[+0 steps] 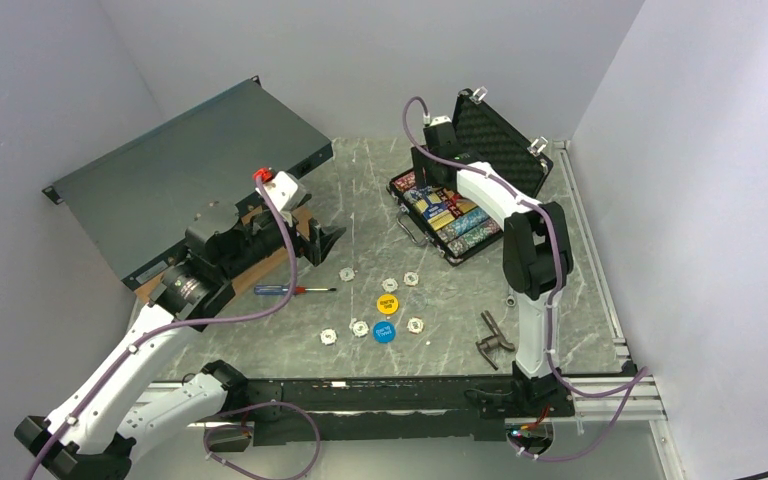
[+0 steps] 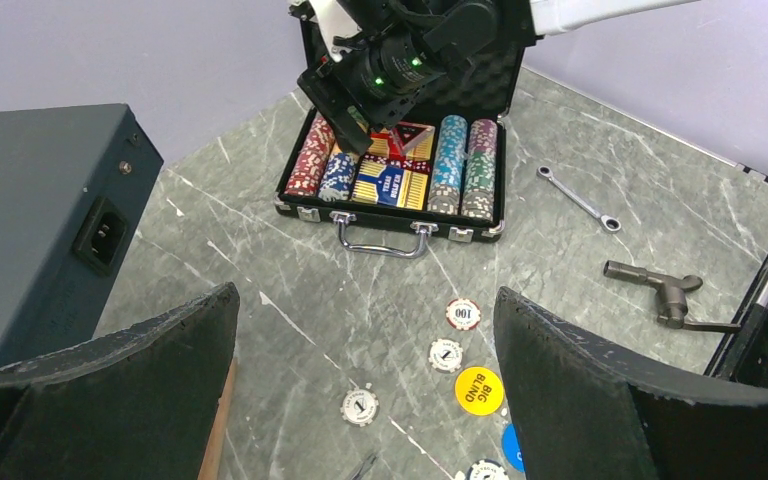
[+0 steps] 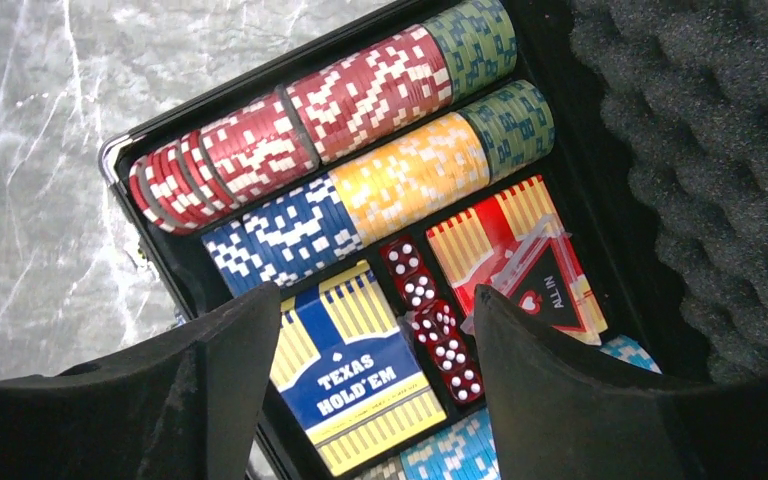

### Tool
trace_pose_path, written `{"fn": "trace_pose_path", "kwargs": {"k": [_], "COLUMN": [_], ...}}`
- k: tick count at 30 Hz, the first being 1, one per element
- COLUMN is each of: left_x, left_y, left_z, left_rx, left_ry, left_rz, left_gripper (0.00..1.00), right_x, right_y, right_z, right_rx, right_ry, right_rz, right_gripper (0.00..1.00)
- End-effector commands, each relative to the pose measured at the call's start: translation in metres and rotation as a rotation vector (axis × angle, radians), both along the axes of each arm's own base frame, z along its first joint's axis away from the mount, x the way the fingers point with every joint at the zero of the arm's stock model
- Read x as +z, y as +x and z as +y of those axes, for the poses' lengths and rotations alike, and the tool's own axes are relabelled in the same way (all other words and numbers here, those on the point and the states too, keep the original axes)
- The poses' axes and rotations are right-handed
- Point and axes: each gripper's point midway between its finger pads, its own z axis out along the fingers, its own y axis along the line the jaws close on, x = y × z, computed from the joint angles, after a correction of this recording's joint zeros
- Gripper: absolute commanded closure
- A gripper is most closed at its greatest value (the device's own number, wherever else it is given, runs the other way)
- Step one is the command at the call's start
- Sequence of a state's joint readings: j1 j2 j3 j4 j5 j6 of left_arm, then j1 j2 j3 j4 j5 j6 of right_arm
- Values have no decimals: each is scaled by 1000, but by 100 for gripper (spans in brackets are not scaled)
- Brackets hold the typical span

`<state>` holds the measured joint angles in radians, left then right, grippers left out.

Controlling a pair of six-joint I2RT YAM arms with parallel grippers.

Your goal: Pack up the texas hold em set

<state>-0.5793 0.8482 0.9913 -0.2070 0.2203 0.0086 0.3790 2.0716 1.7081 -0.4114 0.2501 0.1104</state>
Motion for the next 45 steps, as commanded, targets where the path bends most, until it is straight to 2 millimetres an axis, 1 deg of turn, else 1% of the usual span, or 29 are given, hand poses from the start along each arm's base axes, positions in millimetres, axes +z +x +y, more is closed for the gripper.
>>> {"fn": "trace_pose_path", "kwargs": {"k": [1, 4, 6, 7, 10, 13, 14, 16, 19, 20, 22, 24, 26, 27, 29, 31, 33, 35, 38, 40, 41, 43, 45], "left_x": [16, 15, 16, 16, 14, 13, 14, 15, 15, 15, 15, 15, 16, 15, 16, 16, 16, 17, 19, 20, 22, 21, 18], "left_y": [-2, -1, -2, -2, -1, -1, -2, -2, -3, -3, -5, -6, -7, -7, -6, -4, -5, -5, -6, -6, -5, -4, -4], "left_z": [-2, -2, -2, -2, -2, -4, -4, -4, -4, -4, -6, -8, -8, -8, -7, -5, -5, -5, -4, -1, 2, 6, 6], "left_rx": [-15, -14, -14, -14, -14, -18, -20, -19, -20, -20, -29, -36, -32, -27, -11, 7, 11, 15, 41, 68, 82, 111, 119], "left_ry": [-15, -14, -15, -15, -13, -11, -11, -14, -17, -17, -19, -21, -22, -23, -24, -25, -26, -28, -61, -71, -76, -85, -87], "left_rz": [-46, -44, -46, -46, -42, -39, -39, -43, -45, -44, -39, -37, -39, -38, -38, -38, -38, -44, -9, -2, -8, -19, -16], "left_gripper": [1, 1, 1, 1, 1, 1, 1, 1, 1, 1, 1, 1, 1, 1, 1, 1, 1, 1, 4, 5, 5, 3, 1], "right_x": [-10, -23, -34, -43, -60, -61, -57, -41, -4, 7, 27, 36, 35, 34, 26, 22, 13, 4, -10, -16, -17, -21, -21], "right_y": [15, 9, 3, -4, -16, -21, -20, -17, -15, -16, -26, -44, -69, -83, -114, -151, -187, -218, -262, -281, -285, -290, -292], "right_z": [-1, -3, -6, -7, -12, -13, -13, -14, -12, -12, -8, 1, 4, 9, 25, 44, 56, 63, 70, 70, 67, 58, 55], "right_rx": [-51, -56, -61, -61, -67, -66, -65, -73, -74, -78, -90, -86, -127, -145, -139, -77, -21, 32, 109, 139, 139, 124, 117], "right_ry": [20, 13, 9, 4, -2, -2, -3, -2, 13, 20, 39, 59, 40, 37, 60, 89, 104, 128, 164, 178, 180, 172, 180], "right_rz": [-35, -10, 4, 22, 56, 65, 60, 38, -3, -16, -33, -20, -8, -1, 36, 64, 107, 158, 245, 272, 271, 266, 250], "right_gripper": [29, 33, 34, 34, 35, 35, 35, 35, 31, 28, 23, 20, 19, 18, 17, 17, 18, 18, 20, 20, 20, 19, 19]}}
